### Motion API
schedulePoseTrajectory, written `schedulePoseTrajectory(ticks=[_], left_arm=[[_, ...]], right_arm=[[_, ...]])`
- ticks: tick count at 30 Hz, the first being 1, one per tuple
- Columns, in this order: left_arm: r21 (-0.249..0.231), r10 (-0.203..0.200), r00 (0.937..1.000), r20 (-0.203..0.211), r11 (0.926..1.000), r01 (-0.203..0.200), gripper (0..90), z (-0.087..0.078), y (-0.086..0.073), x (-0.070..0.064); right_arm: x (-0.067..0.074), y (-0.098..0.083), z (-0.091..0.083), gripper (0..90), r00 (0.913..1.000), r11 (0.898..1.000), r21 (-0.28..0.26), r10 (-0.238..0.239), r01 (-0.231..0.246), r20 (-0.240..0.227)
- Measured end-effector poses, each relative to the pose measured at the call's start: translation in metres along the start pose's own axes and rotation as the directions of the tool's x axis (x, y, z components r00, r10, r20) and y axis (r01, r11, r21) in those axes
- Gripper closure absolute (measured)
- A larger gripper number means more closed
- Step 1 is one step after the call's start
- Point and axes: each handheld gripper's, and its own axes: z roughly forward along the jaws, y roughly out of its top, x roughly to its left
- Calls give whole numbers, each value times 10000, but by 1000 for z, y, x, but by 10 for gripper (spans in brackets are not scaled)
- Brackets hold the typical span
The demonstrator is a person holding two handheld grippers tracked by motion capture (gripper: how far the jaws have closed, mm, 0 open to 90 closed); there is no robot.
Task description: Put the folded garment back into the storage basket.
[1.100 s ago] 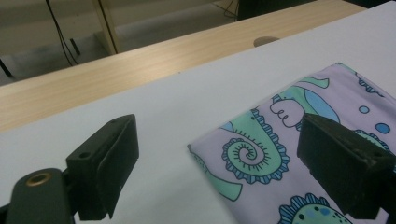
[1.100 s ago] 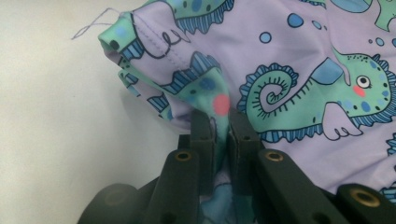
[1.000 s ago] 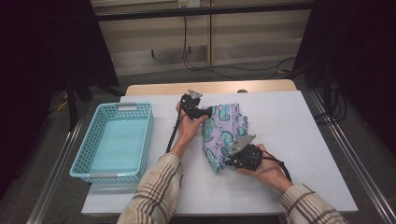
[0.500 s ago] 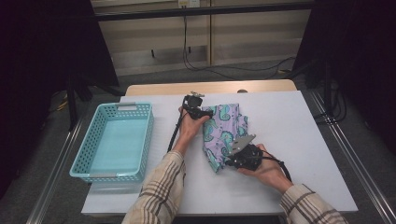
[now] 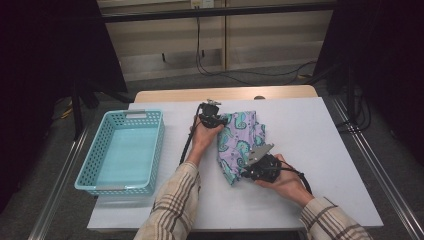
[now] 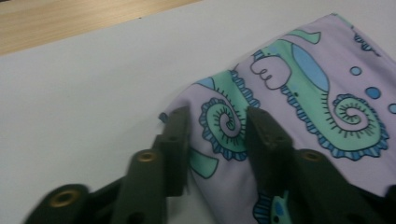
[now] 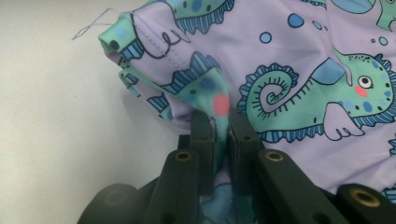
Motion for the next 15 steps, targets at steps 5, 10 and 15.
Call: schedulePoseTrajectory(ticks=[5,10,15], left_arm=[[107,377,9985,-403,9992,-373,811,1,3,-10],[273,876,9938,-682,9959,-859,818,1,5,-17],[286,487,9976,-496,9985,-473,821,-1,6,-12]], right_arm=[[-2,-1,0,839,9999,9999,-95,92,-94,-133],[0,0,-1,841,9995,9995,-182,235,-239,-198],[0,0,-5,843,9989,9981,-453,400,-411,-249]])
